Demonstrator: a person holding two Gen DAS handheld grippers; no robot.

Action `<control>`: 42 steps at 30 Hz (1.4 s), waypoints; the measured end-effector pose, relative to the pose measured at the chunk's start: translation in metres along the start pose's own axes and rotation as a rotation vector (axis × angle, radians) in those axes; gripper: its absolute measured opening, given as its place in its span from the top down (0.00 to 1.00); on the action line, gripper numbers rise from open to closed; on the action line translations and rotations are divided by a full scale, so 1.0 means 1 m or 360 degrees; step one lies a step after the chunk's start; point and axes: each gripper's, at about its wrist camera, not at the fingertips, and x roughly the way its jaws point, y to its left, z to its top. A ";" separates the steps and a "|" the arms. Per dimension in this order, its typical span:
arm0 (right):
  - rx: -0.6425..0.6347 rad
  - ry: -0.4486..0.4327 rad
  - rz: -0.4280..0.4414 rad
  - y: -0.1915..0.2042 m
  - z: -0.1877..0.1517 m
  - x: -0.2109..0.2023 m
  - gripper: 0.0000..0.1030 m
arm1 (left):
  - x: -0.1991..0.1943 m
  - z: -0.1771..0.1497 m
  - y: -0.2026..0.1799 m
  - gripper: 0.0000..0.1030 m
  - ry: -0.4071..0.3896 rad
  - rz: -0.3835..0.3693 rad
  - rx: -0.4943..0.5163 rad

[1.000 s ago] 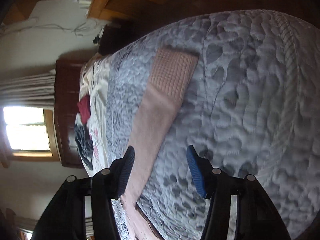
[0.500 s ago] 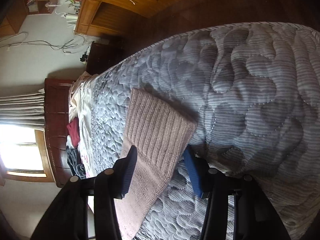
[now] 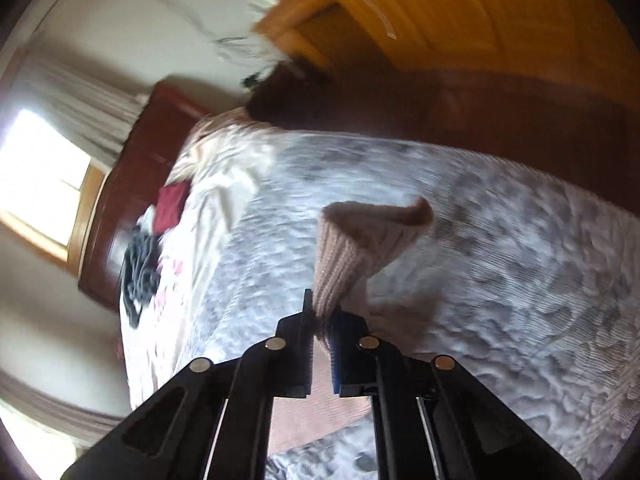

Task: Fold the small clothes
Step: 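Lift the cuff and carry the sleeve across the sweater body with the right gripper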

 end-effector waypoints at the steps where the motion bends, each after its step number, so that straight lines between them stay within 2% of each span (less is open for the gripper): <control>1: -0.0073 -0.0005 0.0017 0.019 -0.004 -0.004 0.94 | 0.000 0.003 0.002 0.03 -0.0004 -0.0009 0.0001; 9: -0.0649 0.0006 0.0002 0.158 -0.059 -0.005 0.94 | -0.002 0.023 0.007 0.03 -0.0055 -0.0107 0.0010; 13: -0.0849 0.0029 -0.0027 0.204 -0.100 0.005 0.94 | 0.001 0.033 0.009 0.03 -0.0072 -0.0156 0.0002; 18: -0.1019 0.0085 -0.0044 0.237 -0.150 0.029 0.94 | 0.012 0.044 0.012 0.03 -0.0071 -0.0196 -0.0003; 24: -0.1207 0.0164 -0.0069 0.265 -0.210 0.059 0.95 | 0.031 0.062 0.012 0.03 -0.0073 -0.0253 0.0009; 29: -0.1442 0.0244 -0.0114 0.280 -0.272 0.092 0.95 | 0.058 0.082 0.007 0.03 -0.0053 -0.0363 0.0007; 34: -0.1715 0.0363 -0.0202 0.274 -0.345 0.133 0.95 | 0.106 0.101 -0.012 0.03 0.0045 -0.0490 0.0031; 38: -0.1877 0.0435 -0.0260 0.259 -0.385 0.157 0.94 | 0.157 0.115 -0.026 0.03 0.0168 -0.0612 0.0008; 40: -0.1892 0.0485 -0.0259 0.251 -0.395 0.163 0.90 | 0.186 0.119 -0.031 0.03 0.0244 -0.0672 -0.0032; 41: -0.1879 0.0490 -0.0234 0.249 -0.395 0.161 0.85 | 0.201 0.121 -0.033 0.03 0.0295 -0.0710 -0.0068; 42: -0.1864 0.0503 -0.0200 0.247 -0.395 0.156 0.75 | 0.217 0.121 -0.035 0.03 0.0347 -0.0756 -0.0119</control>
